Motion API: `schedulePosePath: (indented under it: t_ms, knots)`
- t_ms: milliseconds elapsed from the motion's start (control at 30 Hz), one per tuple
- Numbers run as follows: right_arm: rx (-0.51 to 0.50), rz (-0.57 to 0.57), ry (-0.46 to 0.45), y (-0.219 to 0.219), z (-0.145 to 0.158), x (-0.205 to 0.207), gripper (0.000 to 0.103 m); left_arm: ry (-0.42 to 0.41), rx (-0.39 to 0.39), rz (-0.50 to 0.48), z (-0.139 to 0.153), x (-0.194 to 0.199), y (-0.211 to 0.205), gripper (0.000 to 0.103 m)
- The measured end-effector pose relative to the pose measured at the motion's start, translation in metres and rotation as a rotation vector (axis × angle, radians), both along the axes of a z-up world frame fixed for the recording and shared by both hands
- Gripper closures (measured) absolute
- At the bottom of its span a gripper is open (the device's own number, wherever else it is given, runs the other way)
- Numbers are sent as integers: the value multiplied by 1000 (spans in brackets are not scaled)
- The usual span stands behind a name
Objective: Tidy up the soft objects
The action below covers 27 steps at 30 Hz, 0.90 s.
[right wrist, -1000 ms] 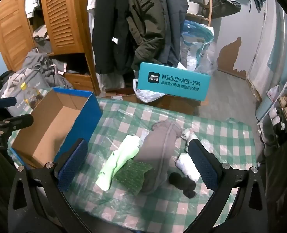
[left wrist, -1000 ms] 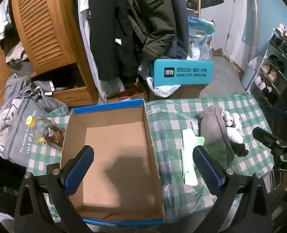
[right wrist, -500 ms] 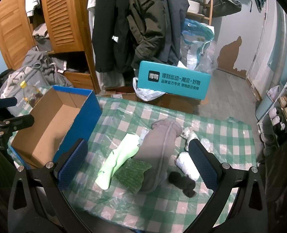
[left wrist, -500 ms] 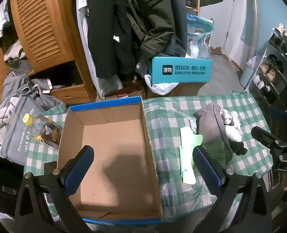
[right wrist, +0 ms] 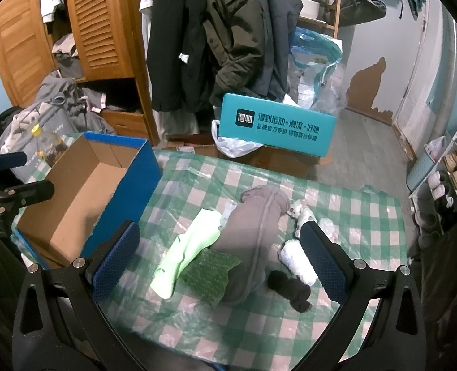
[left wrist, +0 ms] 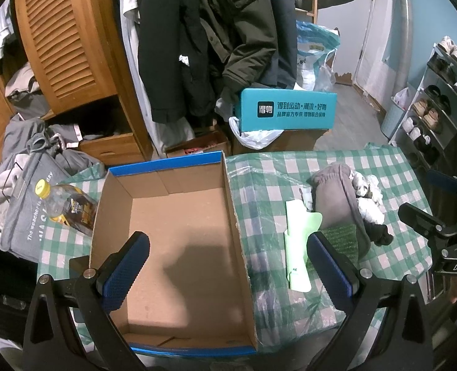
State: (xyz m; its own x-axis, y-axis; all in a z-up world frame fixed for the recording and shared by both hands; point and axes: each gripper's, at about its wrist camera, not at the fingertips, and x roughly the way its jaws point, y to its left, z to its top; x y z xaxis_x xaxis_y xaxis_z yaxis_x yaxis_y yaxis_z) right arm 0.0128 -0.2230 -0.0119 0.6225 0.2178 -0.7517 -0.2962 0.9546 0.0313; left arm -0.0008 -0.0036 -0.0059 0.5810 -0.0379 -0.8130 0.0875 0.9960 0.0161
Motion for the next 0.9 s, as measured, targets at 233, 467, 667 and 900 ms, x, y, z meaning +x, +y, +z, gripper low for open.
schedulePosePath:
  t_ms: [233, 467, 667, 900]
  knots:
    - [-3, -1, 3, 1, 3, 2, 1, 2, 2, 1, 0, 0, 0, 1]
    - [-4, -1, 5, 2, 0, 2, 1, 2, 2, 0, -1, -1, -1, 1]
    - [-5, 1, 5, 2, 0, 2, 1, 2, 3, 0, -2, -2, -1, 1]
    - [-6, 0, 8, 2, 0, 2, 1, 2, 2, 0, -1, -2, -2, 1]
